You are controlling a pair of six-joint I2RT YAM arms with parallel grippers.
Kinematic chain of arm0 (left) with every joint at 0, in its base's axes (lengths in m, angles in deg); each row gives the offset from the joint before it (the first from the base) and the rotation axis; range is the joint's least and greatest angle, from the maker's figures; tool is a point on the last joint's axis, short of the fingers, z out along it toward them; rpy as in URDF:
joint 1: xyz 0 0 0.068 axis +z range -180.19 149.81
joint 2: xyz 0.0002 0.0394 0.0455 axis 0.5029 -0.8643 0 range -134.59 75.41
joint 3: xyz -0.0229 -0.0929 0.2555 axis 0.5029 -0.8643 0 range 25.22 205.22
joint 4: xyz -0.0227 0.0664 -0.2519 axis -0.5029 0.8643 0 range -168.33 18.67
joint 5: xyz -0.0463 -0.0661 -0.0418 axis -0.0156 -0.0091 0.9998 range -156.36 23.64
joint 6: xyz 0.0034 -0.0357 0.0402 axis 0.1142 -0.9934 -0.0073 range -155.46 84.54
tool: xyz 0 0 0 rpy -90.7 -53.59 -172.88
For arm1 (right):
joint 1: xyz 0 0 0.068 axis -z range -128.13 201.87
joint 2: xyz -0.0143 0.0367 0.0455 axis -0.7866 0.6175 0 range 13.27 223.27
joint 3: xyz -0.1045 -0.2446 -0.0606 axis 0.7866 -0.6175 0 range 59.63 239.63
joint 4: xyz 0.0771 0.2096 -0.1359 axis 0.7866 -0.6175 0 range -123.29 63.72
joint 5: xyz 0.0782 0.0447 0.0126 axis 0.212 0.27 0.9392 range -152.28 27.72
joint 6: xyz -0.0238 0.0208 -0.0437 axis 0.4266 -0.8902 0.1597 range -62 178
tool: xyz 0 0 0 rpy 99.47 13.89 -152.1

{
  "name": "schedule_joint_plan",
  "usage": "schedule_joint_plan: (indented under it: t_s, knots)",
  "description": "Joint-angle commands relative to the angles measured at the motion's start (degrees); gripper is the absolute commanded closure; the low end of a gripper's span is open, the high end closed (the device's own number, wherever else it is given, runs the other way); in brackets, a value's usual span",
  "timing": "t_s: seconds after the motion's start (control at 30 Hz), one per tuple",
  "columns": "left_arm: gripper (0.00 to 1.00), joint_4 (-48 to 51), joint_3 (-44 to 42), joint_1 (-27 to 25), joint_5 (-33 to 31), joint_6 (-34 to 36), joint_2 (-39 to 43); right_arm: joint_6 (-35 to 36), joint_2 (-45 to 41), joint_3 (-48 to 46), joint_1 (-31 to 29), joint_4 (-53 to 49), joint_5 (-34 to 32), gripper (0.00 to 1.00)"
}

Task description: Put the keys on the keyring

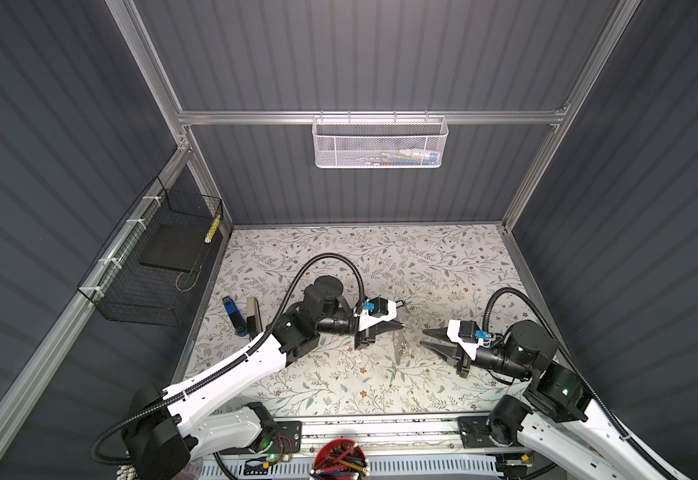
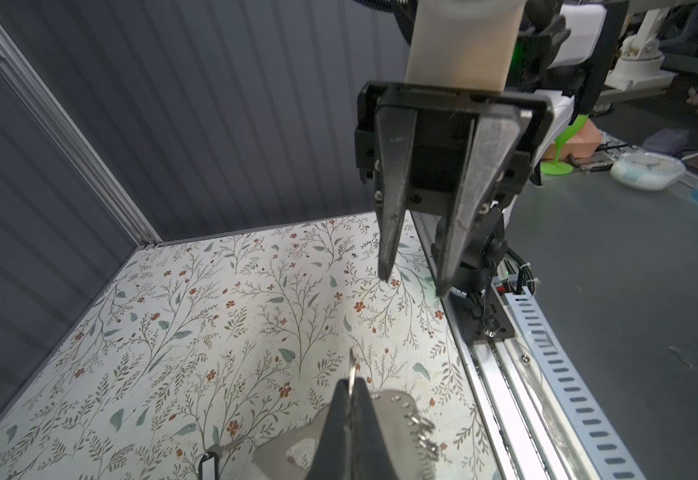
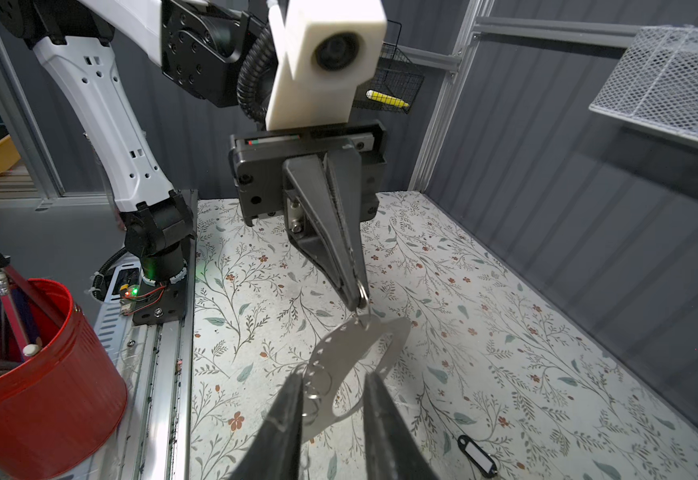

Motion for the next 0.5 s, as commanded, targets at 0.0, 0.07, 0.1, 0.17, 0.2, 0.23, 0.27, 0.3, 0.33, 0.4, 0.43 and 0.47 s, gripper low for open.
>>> schedule_joint_plan:
  t_s: [0.0,0.07,0.1,0.17,0.2,0.23,0.27,0.3,0.33,0.4,0.43,0.47]
  knots:
    - [1.0,-12.71,-2.01,0.1,4.36,-8.25,1.49,-2.57,1.19,-1.21,-0.3,4.67,1.13,0.72]
    - [1.0,-15.87,-3.07,0.1,4.79,-10.37,1.25,-3.05,2.42,-1.68,-0.3,6.74,1.31,0.72]
    - [1.0,-17.1,-3.48,0.1,4.87,-11.24,1.13,-3.23,3.13,-1.89,-0.38,7.87,1.44,0.72]
    - [1.0,-18.75,-4.0,0.21,4.97,-12.43,0.97,-3.4,4.33,-1.9,-0.42,9.2,1.58,0.72]
    - [1.0,-19.47,-4.3,0.2,5.01,-12.87,0.96,-3.42,4.8,-1.88,-0.51,9.71,1.45,0.72]
    - [1.0,-20.05,-4.44,0.2,4.94,-13.25,1.0,-3.37,5.2,-1.98,-0.62,10.22,1.17,0.72]
    - [1.0,-20.31,-4.63,0.2,4.91,-13.35,0.92,-3.35,5.44,-2.05,-0.58,10.74,0.89,0.73]
    - [1.0,-20.56,-4.66,0.22,4.94,-13.44,0.91,-3.49,5.74,-2.1,-0.71,11.36,0.63,0.73]
    - [1.0,-20.82,-4.66,0.2,4.94,-13.52,0.79,-3.69,5.85,-2.31,-0.67,12.33,0.68,0.73]
    - [1.0,-21.64,-4.93,0.22,4.95,-13.91,0.53,-4.09,5.79,-2.77,-0.75,14.07,1.29,0.73]
    - [1.0,-22.28,-5.01,0.23,4.92,-14.2,0.34,-4.2,5.74,-2.99,-0.78,14.76,1.57,0.73]
    - [1.0,-22.96,-5.12,0.2,4.88,-14.51,0.21,-4.12,5.8,-3.0,-0.76,14.99,1.67,0.73]
